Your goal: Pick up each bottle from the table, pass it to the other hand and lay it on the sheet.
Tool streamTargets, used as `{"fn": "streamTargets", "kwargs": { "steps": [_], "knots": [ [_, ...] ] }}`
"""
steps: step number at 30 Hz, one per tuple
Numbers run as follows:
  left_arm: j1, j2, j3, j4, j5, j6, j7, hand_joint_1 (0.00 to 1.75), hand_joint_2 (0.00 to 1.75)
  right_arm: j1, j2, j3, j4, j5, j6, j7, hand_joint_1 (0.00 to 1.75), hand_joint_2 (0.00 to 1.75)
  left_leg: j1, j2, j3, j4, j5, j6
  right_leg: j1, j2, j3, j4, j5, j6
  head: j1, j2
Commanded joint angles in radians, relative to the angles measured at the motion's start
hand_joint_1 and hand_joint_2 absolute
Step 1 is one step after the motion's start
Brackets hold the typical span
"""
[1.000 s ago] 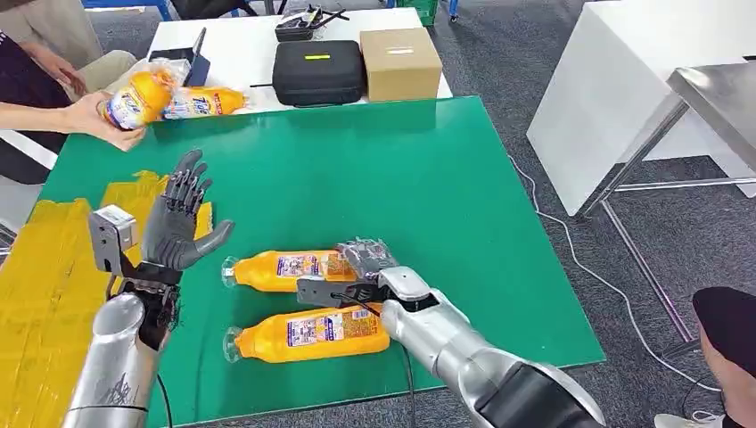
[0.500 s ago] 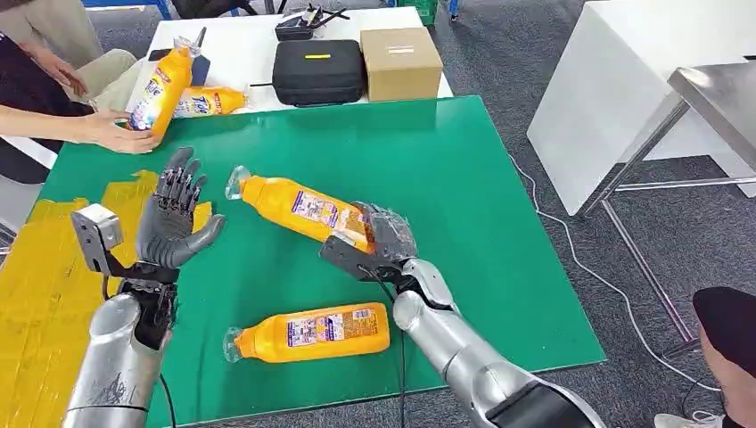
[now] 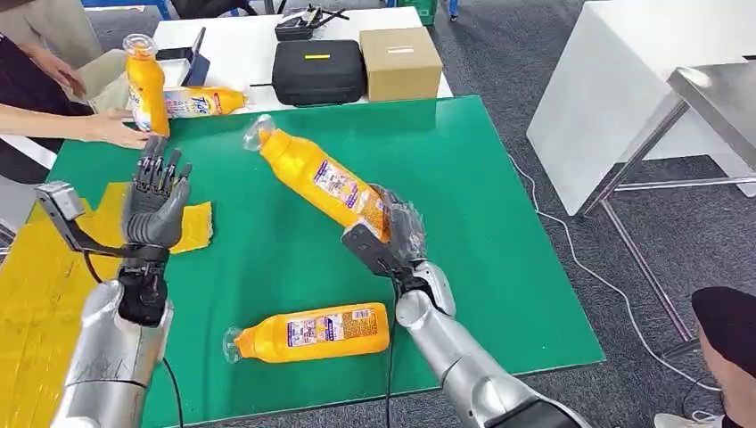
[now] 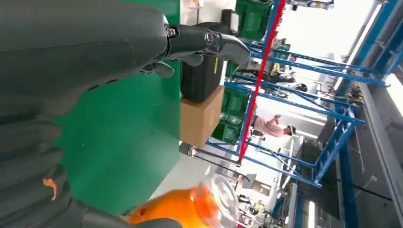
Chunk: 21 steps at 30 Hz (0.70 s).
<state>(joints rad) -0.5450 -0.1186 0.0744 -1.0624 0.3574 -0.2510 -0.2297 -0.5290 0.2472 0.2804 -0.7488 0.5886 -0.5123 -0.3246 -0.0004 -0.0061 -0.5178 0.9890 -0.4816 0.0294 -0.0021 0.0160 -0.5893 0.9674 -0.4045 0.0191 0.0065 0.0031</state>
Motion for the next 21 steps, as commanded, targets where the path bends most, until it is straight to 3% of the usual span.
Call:
{"fn": "streamTargets", "kwargs": {
  "steps": [1,13,17,21],
  "knots": [
    [-0.077,-0.021,-0.029,0.154,0.002,0.018,0.007,0.0,1.75,-0.012,0.011,-0.041,-0.005,-0.035,-0.015,-0.032,1.75,1.75,0.0,-0.002,0.002,0.0,-0.001,-0.002,0.0,-0.003,0.003,0.0,-0.001,0.0,0.0,0.0],
    [-0.032,-0.043,-0.157,0.111,-0.038,0.035,-0.013,0.0,1.75,-0.045,0.047,0.024,0.047,-0.075,0.048,-0.085,1.75,1.75,0.0,0.0,0.001,-0.001,0.0,-0.002,0.0,-0.001,0.001,-0.001,-0.001,0.0,0.0,0.0],
    [-0.015,-0.035,-0.247,0.069,-0.074,0.024,-0.024,0.0,1.75,-0.034,0.034,0.051,0.033,-0.169,0.231,-0.119,1.75,1.75,0.0,-0.001,0.002,-0.001,-0.001,-0.002,0.0,-0.003,0.003,-0.001,-0.001,0.0,0.0,0.0],
    [-0.006,-0.041,-0.268,0.056,-0.088,0.026,-0.031,0.0,1.75,-0.029,0.027,0.06,0.027,-0.176,0.254,-0.121,1.75,1.75,0.001,-0.001,0.001,-0.001,-0.001,-0.001,0.0,-0.002,0.002,-0.001,-0.001,0.0,0.0,0.0]
  ]
}}
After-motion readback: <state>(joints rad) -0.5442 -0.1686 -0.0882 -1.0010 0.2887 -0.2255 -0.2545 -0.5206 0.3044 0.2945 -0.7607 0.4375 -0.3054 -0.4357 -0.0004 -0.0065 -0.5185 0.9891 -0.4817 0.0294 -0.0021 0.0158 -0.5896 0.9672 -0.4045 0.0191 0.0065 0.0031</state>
